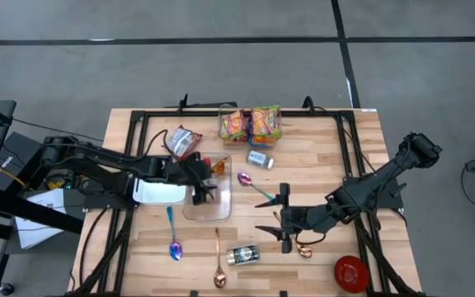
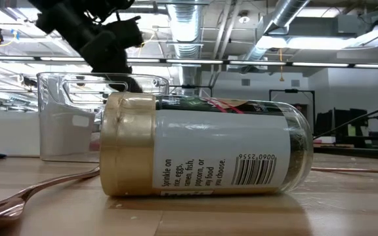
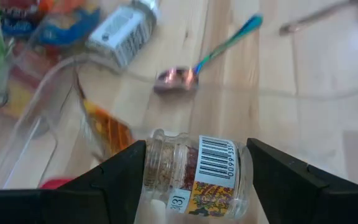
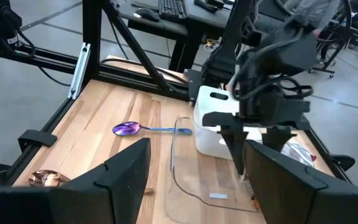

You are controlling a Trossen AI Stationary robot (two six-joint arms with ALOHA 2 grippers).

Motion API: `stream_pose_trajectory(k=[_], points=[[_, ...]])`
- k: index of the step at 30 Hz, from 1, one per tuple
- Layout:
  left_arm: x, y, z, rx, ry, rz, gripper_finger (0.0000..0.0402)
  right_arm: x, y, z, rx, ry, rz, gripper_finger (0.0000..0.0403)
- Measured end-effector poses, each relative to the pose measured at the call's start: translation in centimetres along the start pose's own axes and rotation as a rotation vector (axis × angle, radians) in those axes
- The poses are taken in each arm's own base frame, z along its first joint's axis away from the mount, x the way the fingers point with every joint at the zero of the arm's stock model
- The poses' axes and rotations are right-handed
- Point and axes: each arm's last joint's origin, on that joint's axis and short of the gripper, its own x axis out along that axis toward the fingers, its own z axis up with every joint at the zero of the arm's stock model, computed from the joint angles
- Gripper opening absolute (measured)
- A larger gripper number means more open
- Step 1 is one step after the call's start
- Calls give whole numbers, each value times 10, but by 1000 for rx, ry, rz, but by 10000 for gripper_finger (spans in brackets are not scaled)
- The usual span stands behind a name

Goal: Pick & Place Food Item
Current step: Put the brown seasoning bottle into the bottom transparent bin

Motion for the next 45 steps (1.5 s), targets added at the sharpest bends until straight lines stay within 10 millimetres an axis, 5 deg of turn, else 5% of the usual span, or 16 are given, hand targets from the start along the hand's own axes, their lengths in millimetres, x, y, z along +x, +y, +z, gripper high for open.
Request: stream_pose_trajectory(k=[36,45], points=[[39,14,-12,-88,-21,-89,255,1,-2,-1,-6,13,2,250],[39,14,-11,-86,-32,-45,286,1,-2,-1,-6,13,2,250]])
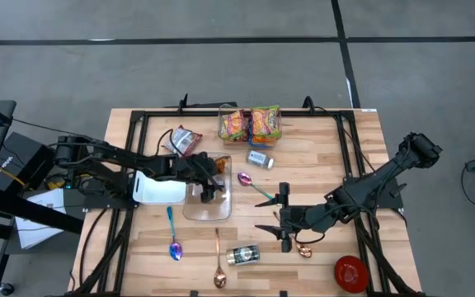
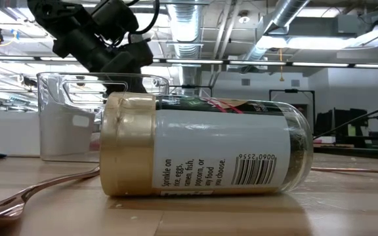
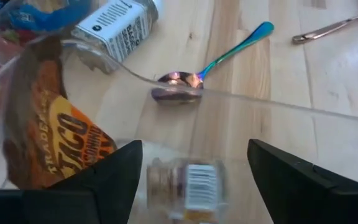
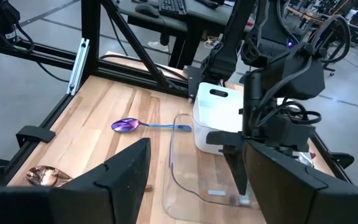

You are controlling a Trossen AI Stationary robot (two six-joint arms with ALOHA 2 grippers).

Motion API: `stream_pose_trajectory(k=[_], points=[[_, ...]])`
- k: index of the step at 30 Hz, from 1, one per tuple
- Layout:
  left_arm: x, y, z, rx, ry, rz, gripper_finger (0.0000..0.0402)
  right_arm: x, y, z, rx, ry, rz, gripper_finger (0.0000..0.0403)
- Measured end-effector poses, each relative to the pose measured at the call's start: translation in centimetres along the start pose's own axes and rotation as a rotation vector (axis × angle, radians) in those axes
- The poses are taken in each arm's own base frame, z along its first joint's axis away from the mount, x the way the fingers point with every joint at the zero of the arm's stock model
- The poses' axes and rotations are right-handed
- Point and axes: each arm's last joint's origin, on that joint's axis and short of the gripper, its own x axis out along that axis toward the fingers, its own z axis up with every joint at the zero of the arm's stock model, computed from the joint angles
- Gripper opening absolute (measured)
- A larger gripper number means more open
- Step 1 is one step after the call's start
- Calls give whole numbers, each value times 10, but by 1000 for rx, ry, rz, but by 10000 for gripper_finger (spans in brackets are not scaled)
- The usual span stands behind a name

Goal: Pick & Place Food Item
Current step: Put the brown seasoning bottle into the bottom transparent bin, then put the gold seasoning bottle into the bottom transparent bin

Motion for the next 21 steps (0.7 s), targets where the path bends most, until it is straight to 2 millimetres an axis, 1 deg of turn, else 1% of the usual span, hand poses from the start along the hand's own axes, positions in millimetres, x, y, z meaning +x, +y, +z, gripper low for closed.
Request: stream_pose_trajectory(k=[8,13,18,21], points=[[0,-2,4,6,-44,-8,290,0,0,0,0,0,1,250],[-2,-10,6,96,-70,-33,289,0,0,0,0,-1,1,250],[-19,-23,15,163,-150,-78,289,0,0,0,0,-1,1,250],[-37,-33,23,179,-224,-120,289,0,0,0,0,-1,1,250]])
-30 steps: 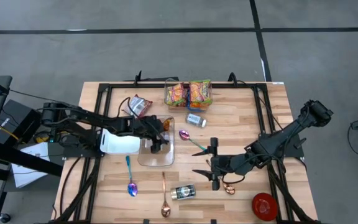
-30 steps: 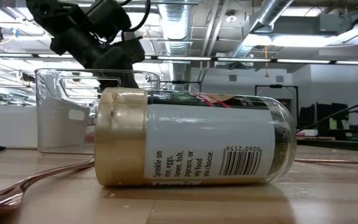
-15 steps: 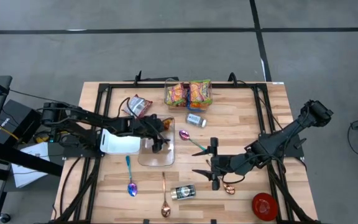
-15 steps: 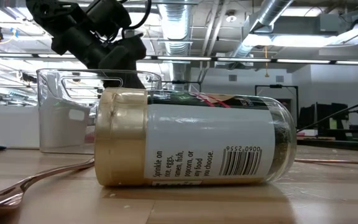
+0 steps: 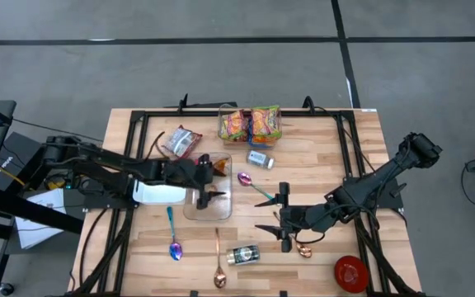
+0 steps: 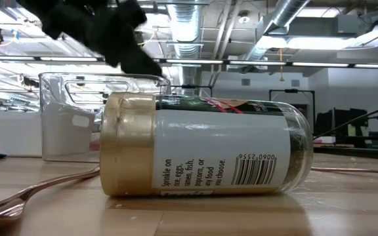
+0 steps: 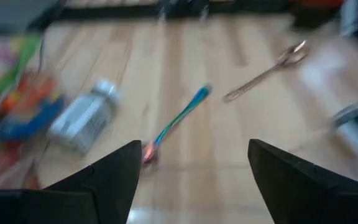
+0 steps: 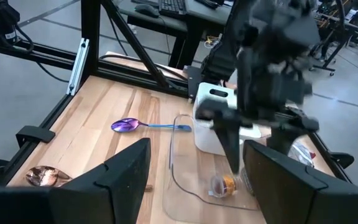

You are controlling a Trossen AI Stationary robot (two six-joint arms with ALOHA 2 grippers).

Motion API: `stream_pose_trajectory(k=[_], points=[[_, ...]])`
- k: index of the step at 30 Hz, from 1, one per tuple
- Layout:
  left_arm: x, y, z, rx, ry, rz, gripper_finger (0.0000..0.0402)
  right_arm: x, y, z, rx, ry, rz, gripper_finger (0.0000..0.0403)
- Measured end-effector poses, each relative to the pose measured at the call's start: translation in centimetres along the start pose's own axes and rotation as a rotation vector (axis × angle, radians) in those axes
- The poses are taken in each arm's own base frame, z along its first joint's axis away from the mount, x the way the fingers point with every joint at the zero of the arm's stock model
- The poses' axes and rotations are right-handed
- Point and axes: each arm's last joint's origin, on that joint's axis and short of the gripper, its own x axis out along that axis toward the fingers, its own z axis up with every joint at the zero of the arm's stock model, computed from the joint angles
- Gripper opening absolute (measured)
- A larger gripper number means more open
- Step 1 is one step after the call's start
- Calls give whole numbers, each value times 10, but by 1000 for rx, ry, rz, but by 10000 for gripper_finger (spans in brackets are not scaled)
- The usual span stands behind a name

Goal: Pick & Place Food Item
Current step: Put the gold seasoning bottle into the bottom transparent bin

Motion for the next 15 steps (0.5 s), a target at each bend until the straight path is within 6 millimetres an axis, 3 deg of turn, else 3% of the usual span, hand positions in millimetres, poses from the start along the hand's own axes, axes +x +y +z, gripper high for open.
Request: stream_pose_trajectory(k=[11,15], points=[[-49,-64,22,265,-194,-297,289,0,0,-5,-9,41,3,250],[-68,-79,31,287,-302,-369,289,0,0,-7,-8,61,4,250]])
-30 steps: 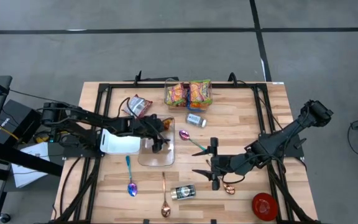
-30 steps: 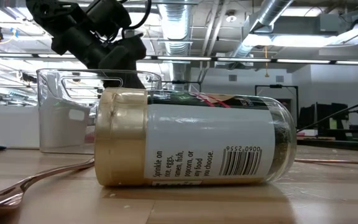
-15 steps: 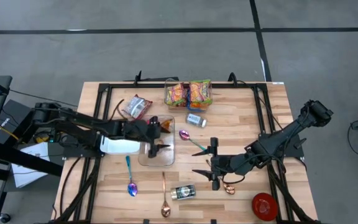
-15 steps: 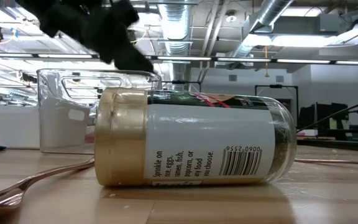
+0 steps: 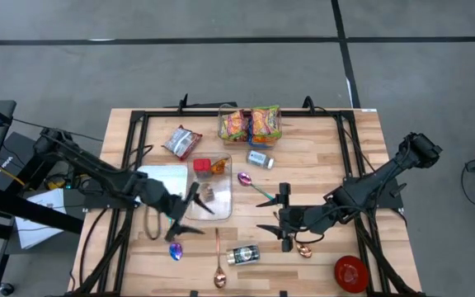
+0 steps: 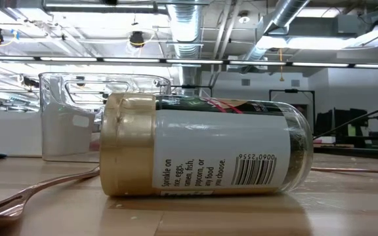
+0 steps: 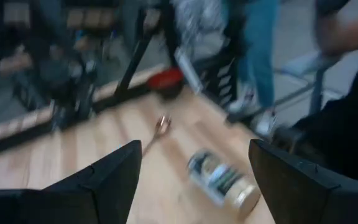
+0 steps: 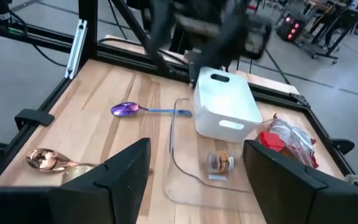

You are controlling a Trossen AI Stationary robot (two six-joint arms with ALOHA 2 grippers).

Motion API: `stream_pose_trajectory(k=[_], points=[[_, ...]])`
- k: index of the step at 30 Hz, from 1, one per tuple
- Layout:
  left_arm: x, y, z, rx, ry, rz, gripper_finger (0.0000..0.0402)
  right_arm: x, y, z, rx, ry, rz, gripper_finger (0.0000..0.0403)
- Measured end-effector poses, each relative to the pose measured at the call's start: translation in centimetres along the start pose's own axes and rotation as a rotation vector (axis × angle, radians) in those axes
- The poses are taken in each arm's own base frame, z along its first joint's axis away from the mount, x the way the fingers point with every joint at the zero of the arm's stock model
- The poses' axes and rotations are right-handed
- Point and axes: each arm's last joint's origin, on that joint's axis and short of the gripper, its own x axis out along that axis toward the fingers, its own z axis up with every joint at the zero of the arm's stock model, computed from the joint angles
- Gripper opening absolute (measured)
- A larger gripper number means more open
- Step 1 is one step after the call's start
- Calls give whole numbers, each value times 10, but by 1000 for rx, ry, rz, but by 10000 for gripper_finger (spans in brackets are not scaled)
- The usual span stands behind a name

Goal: Pick & Place Food Item
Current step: Put the gold seasoning bottle into the bottom transparent bin

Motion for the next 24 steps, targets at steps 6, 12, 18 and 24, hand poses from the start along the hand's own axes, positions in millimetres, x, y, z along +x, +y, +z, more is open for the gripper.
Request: stream_pose_trajectory(k=[6,12,18,24], points=[[-19,-27,25,130,-176,-101,289,0,2,-4,-20,34,84,250],[-32,-49,38,238,-249,-48,289,4,12,-8,-5,51,249,250],[-34,-52,35,295,-94,307,289,16,27,-17,-33,77,283,250],[-34,-52,31,309,-36,365,289,32,41,-32,-69,143,288,250]])
